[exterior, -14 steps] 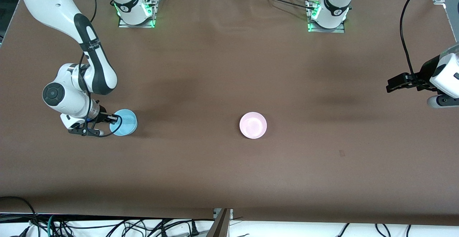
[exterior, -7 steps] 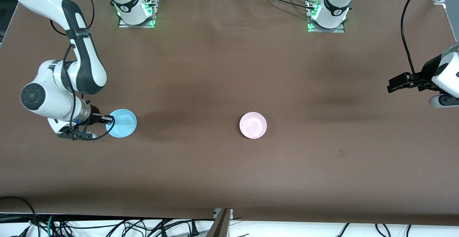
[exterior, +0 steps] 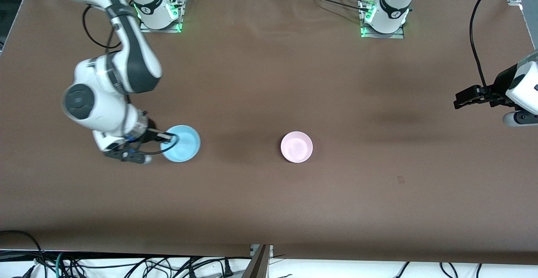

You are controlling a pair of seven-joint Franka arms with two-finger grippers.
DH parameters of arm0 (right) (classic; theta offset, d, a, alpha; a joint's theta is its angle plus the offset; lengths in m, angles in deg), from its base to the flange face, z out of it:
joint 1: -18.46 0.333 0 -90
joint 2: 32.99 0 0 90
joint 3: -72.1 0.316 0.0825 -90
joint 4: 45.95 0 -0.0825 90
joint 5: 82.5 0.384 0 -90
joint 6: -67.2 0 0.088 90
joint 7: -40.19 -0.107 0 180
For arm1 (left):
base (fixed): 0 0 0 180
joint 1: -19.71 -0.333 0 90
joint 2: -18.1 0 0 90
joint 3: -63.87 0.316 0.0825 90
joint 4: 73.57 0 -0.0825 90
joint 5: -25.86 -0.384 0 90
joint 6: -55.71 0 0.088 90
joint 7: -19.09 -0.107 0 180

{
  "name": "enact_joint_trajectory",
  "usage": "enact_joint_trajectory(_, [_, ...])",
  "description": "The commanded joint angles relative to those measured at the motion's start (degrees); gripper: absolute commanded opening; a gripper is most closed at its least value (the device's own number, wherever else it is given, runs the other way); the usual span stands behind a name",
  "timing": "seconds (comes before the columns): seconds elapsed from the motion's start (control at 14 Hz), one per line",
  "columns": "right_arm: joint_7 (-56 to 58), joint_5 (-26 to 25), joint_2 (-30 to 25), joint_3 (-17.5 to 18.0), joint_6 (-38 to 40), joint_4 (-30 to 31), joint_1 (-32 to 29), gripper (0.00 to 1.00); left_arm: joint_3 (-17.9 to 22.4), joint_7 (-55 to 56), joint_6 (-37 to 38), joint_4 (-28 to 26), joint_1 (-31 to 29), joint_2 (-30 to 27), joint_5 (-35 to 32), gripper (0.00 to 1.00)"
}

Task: Stack pink and blue bowls on white bowl
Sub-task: 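Carry the light blue bowl with the right gripper onto the pink bowl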

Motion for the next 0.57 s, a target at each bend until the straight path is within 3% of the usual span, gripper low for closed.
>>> enact_joint_trajectory(0.0, [-9.37,-2.01,2.82,-0.32,0.60,-4.48,5.92,0.00,0.23,-0.87,1.18,1.80,0.42,0.72,-0.76,1.00])
enact_joint_trajectory(0.5, [-24.07,-1.93,16.26,-0.32,0.52,-23.55,16.13,0.00,0.23,-0.87,1.18,1.80,0.42,0.72,-0.76,1.00])
